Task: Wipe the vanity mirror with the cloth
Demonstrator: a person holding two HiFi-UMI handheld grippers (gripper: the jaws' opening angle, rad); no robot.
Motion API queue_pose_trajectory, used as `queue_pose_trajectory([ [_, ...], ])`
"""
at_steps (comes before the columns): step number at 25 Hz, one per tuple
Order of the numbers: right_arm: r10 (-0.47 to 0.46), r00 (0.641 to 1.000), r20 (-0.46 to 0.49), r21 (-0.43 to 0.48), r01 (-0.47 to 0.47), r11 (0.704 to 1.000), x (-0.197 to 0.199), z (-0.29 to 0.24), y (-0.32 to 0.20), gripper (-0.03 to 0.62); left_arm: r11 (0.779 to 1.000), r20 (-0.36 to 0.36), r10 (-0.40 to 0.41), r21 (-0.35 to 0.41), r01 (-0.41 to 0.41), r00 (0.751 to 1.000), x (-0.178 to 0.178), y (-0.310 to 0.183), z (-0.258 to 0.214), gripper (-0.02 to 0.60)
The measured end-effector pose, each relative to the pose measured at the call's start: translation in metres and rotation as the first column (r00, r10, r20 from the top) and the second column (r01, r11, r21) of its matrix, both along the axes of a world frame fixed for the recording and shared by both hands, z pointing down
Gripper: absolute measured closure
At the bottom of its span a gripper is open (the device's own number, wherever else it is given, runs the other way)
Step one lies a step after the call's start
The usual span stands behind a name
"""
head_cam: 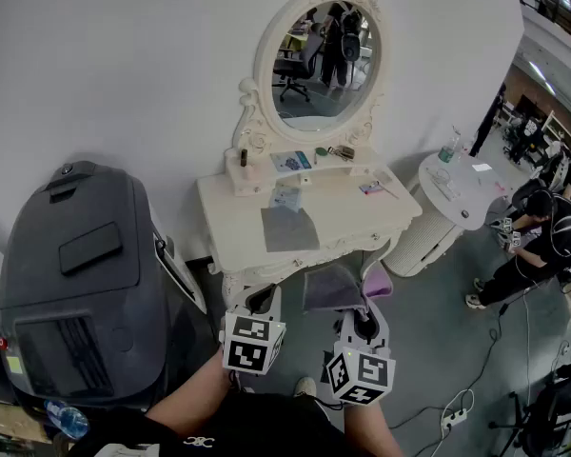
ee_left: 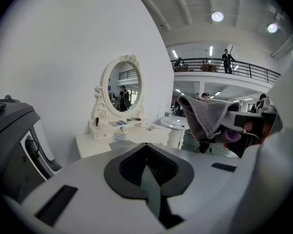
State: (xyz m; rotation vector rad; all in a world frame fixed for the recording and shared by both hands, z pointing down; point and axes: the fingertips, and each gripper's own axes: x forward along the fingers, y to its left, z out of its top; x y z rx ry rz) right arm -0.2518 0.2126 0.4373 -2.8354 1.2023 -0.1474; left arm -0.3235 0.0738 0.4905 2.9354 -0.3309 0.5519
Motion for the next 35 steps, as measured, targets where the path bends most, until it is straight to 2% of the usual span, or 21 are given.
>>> queue_pose_trajectory([
  [7,-0.016,1.0,0.011,-0.018,0.016,1.0,0.005,0.009,-0.01,0.548,1.0,0.008,0.01,0.004,-0.01,1.0,0.003,0.0,0.001,0.583],
  [12,-0.029,0.999,0.034,0.021,0.028,0.999,0.01,0.014,-0.012,0.548,0.999,0.028,-0.005,0.044,0.003,1.0,0.007,-0.004,0.003,0.583],
  [18,-0.039,0.997,0.059,0.046,0.037,0.998,0.031,0.022,-0.003,0.548,1.0,0.031,-0.014,0.001,0.014,0.999,0.027,0.001,0.003,0.583],
  [23,-0.056,0.996,0.066,0.048,0.053,0.997,0.066,0.024,0.011,0.548,0.999,0.051,-0.024,0.032,0.023,0.998,0.062,0.018,0.003,0.583],
  [28,-0.062,0.996,0.07,0.065,0.058,0.996,0.117,0.012,0.037,0.548,0.999,0.056,-0.021,0.046,0.019,0.998,0.115,0.044,-0.005,0.583],
  [31,-0.056,0.995,0.078,0.083,0.05,0.995,0.149,0.01,0.058,0.548,0.999,0.069,-0.019,0.047,0.015,0.997,0.149,0.06,-0.001,0.583],
  [35,-0.059,0.994,0.093,0.059,0.054,0.997,0.184,0.019,0.083,0.548,0.999,0.075,-0.035,0.037,0.032,0.997,0.185,0.078,0.004,0.583],
])
